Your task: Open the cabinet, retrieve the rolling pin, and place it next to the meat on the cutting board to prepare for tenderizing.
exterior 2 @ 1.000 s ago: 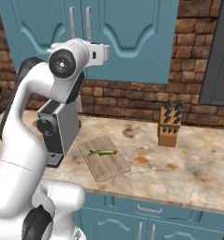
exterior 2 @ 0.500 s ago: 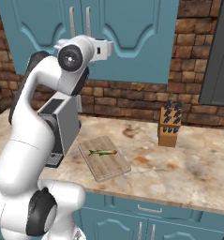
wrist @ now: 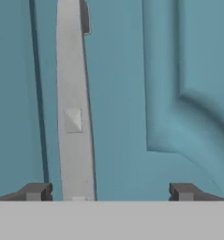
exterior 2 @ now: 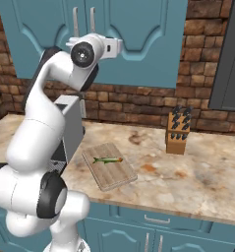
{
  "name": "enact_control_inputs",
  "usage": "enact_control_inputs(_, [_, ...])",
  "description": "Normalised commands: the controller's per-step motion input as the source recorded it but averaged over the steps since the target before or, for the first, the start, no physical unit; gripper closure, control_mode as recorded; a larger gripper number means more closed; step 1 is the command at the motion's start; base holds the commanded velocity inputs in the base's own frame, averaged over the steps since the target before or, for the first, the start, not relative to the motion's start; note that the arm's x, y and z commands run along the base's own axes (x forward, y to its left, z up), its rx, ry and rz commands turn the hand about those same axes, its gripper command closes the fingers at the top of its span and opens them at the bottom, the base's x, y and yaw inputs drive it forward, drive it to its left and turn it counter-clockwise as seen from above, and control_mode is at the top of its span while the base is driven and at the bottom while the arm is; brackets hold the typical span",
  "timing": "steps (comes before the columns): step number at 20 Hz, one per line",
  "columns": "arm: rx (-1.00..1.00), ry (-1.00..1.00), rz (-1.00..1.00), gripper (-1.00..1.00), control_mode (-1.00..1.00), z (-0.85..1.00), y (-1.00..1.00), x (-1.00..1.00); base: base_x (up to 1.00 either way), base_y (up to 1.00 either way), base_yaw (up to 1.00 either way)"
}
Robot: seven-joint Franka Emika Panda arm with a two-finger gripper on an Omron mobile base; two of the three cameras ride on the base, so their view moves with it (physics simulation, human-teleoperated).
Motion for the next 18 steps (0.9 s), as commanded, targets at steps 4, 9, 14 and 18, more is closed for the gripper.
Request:
enact_control_inputs(4, [0.00, 0.00, 0.00, 1.00, -1.00, 0.00, 0.06, 0.65, 0.00, 0.00, 0.00])
enact_control_inputs(9, [0.00, 0.00, 0.00, 1.00, -1.00, 0.00, 0.01, 0.45, 0.00, 0.00, 0.00])
enact_control_inputs(14, [0.00, 0.02, 0.00, 1.00, -1.00, 0.00, 0.02, 0.07, 0.00, 0.00, 0.00])
enact_control_inputs(18, [0.00, 0.00, 0.00, 1.00, -1.00, -0.03, 0.00, 0.13, 0.00, 0.00, 0.00])
